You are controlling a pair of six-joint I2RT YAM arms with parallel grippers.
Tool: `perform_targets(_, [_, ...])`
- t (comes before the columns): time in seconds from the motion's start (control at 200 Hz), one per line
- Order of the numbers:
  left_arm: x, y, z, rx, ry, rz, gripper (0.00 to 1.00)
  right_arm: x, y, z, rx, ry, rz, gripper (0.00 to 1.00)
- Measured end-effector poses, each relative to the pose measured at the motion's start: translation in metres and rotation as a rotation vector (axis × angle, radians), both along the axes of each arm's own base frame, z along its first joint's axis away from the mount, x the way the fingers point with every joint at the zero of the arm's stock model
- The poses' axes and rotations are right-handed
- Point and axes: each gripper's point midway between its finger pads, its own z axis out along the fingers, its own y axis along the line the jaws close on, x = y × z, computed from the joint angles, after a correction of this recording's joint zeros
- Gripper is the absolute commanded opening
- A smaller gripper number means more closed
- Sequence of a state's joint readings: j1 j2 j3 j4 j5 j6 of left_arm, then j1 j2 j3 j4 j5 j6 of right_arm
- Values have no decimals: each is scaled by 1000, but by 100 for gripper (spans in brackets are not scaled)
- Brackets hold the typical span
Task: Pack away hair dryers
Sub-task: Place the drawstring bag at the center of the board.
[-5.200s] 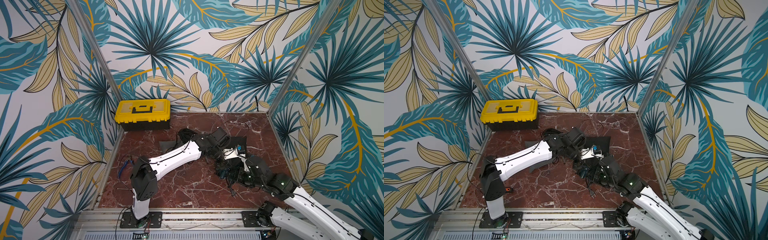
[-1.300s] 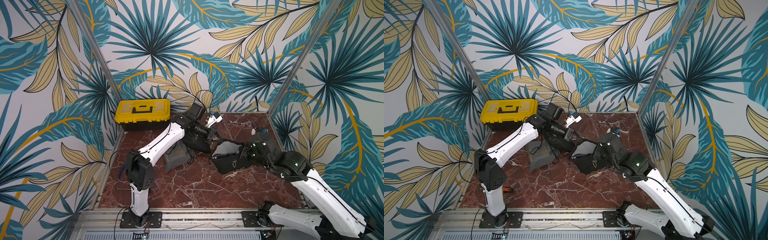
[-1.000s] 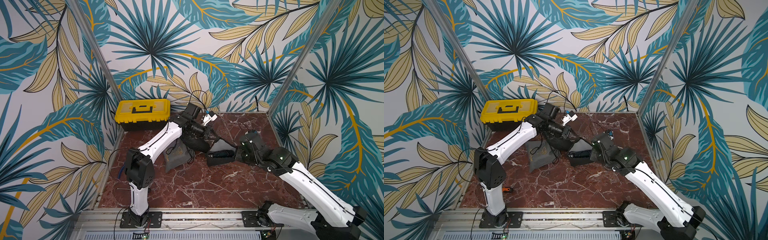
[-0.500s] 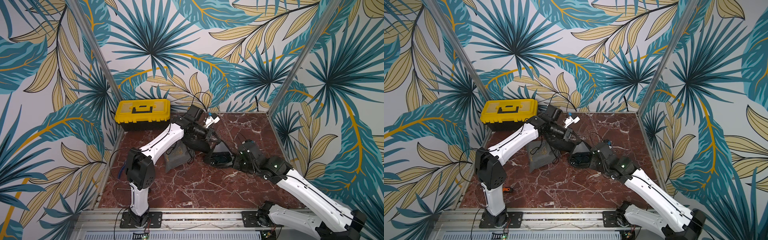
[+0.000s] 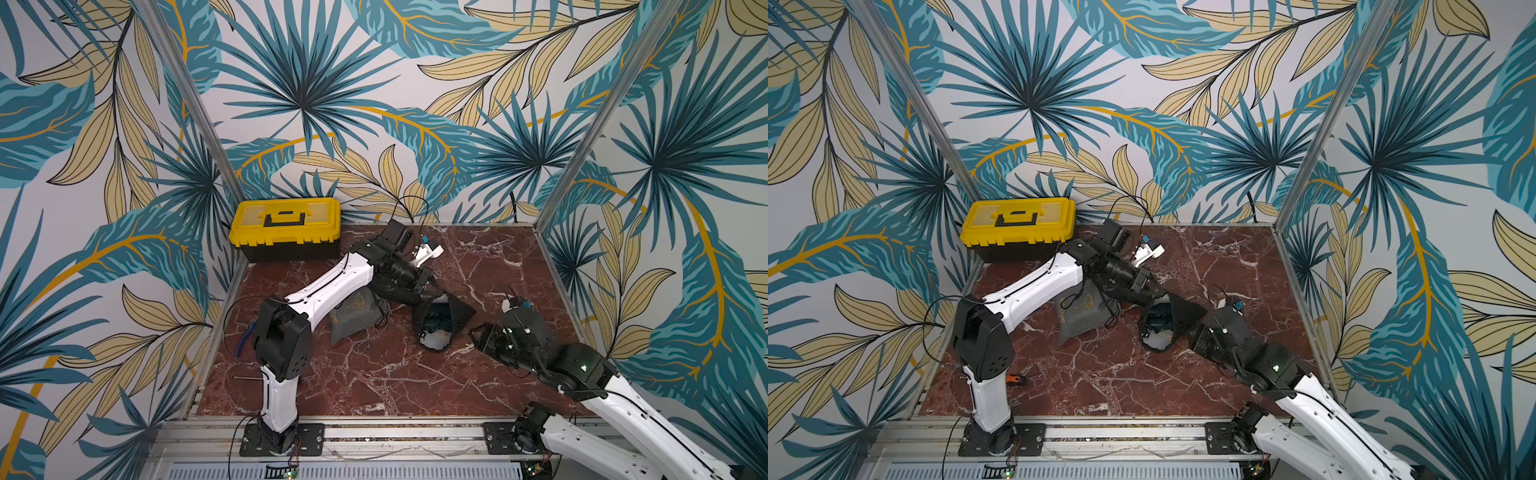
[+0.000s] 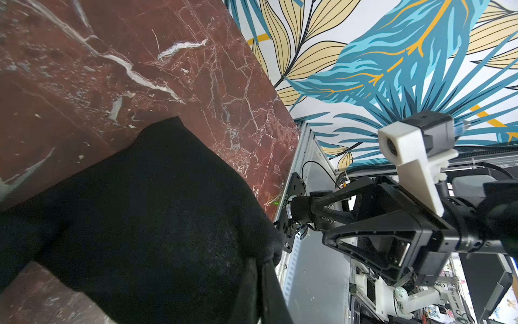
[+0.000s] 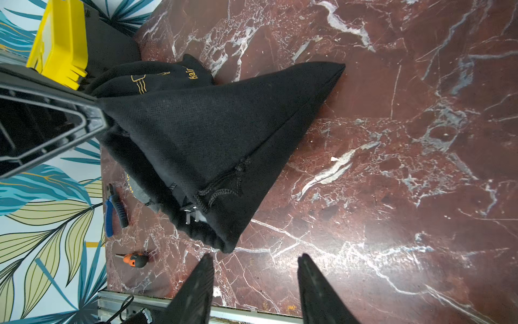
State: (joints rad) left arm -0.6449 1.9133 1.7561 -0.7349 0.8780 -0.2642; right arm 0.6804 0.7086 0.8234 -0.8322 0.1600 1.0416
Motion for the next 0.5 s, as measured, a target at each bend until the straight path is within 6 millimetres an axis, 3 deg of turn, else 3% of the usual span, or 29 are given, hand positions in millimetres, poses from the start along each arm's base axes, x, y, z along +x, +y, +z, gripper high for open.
perform_targets(0.205, [-4, -4, 0, -2, -10, -13, 0, 9, 9, -16, 88, 0, -56, 51])
perform_targets(0.501, [-6, -4, -3, 2, -7, -17, 0, 27, 8, -2, 162, -66, -155, 51])
